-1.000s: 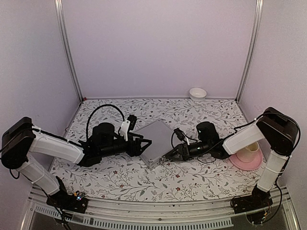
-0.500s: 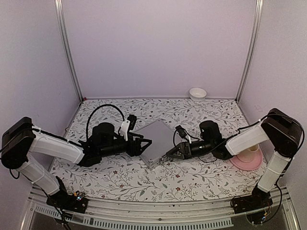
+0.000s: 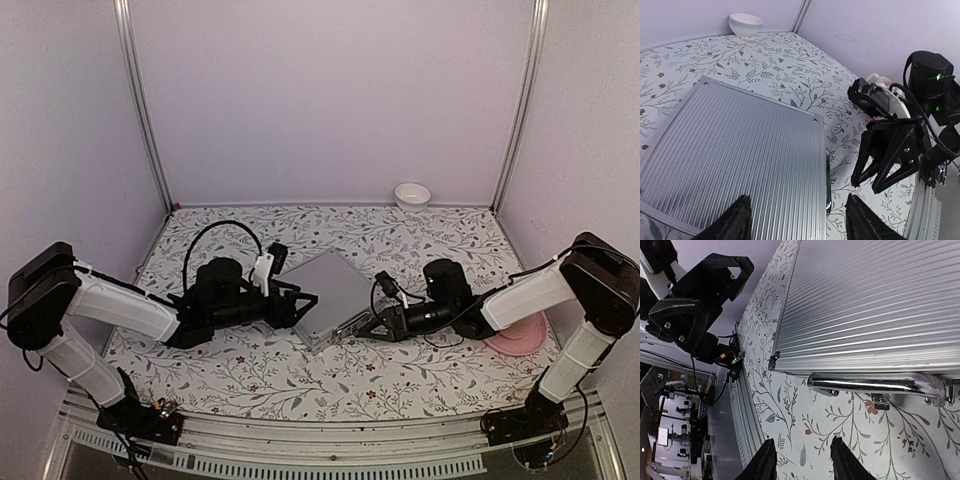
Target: Pack up texas hold em set
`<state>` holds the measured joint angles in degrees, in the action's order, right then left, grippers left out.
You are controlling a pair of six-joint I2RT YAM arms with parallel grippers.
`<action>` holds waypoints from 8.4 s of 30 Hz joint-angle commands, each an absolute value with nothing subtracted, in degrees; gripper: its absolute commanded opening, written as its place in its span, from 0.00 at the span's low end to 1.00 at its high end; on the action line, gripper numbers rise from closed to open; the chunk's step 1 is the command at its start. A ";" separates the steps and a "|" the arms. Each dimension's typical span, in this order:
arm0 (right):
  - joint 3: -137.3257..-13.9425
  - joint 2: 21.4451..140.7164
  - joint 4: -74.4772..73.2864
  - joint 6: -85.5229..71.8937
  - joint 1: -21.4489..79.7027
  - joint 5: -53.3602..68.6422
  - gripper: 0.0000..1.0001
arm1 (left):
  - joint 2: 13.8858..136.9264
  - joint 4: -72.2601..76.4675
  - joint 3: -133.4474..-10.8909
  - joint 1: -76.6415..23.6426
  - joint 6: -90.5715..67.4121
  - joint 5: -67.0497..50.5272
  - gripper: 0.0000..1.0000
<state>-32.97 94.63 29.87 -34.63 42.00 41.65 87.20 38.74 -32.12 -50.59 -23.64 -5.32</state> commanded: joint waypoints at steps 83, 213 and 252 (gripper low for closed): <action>-39.79 106.50 26.33 -42.24 45.94 15.66 0.20 | 96.71 34.78 -35.86 -48.88 -27.33 -6.74 0.63; -56.23 100.98 13.28 -28.51 46.37 17.53 0.64 | 80.98 34.76 -27.49 -48.73 -32.65 -2.45 0.68; -29.66 77.30 34.94 -10.92 -8.25 -0.29 0.92 | 63.56 52.09 -10.33 18.31 -14.40 -2.78 0.89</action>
